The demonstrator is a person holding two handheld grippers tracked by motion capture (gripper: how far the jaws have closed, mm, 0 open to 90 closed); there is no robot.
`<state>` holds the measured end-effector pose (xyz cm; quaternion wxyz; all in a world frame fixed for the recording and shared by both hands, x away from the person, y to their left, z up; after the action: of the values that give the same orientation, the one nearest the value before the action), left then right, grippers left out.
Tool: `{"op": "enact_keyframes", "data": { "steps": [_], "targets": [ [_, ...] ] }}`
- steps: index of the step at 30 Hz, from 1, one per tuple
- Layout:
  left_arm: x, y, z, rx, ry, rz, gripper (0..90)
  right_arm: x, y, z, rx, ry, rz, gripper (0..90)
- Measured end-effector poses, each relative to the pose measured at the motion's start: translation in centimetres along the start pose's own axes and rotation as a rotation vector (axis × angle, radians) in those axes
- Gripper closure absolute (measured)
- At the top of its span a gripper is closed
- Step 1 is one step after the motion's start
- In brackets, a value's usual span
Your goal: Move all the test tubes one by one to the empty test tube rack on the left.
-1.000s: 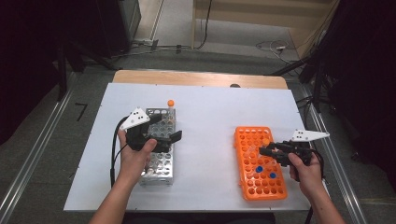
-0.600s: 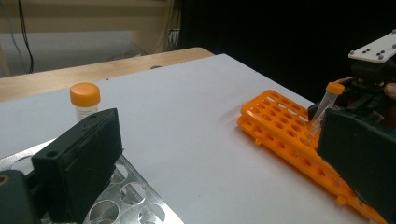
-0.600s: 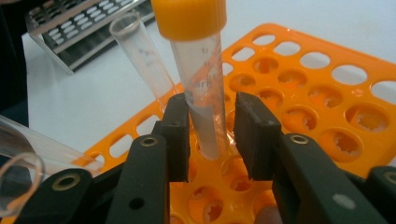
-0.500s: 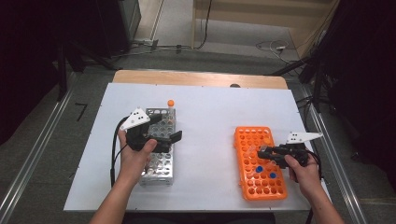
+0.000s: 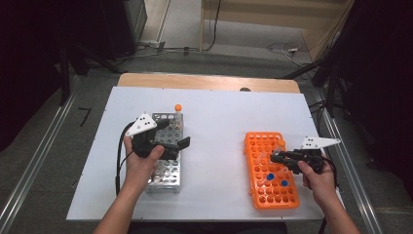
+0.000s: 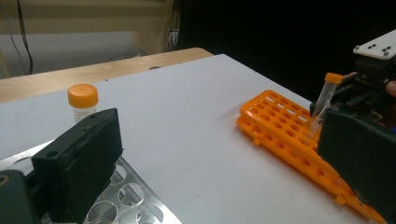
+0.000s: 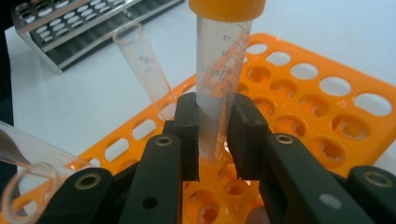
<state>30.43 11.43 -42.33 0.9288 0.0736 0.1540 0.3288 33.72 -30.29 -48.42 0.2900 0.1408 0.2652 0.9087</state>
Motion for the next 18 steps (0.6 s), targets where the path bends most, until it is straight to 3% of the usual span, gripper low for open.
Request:
{"op": "enact_keyframes", "data": {
  "steps": [9,18],
  "targets": [
    [-0.3,-0.1,0.1,-0.001,-0.006,-0.004,0.2,0.1,1.2,1.7,-0.039,-0.017,-0.047,72.3],
    [-0.6,-0.4,0.2,-0.001,-0.008,-0.017,0.2,0.5,1.6,4.6,-0.082,-0.007,-0.045,72.3]
  ]
}}
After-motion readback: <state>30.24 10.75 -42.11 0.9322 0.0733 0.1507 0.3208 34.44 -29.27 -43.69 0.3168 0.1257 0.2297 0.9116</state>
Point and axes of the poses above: each handheld gripper's, and its own axes: y roughly backward along the jaws, z roughly out of its top, x roughly to its left, the point moved 4 cm from there along -y, roughly forward along the jaws, and after that the axes turned 7 degrees about -z, right-handed, at the moved point
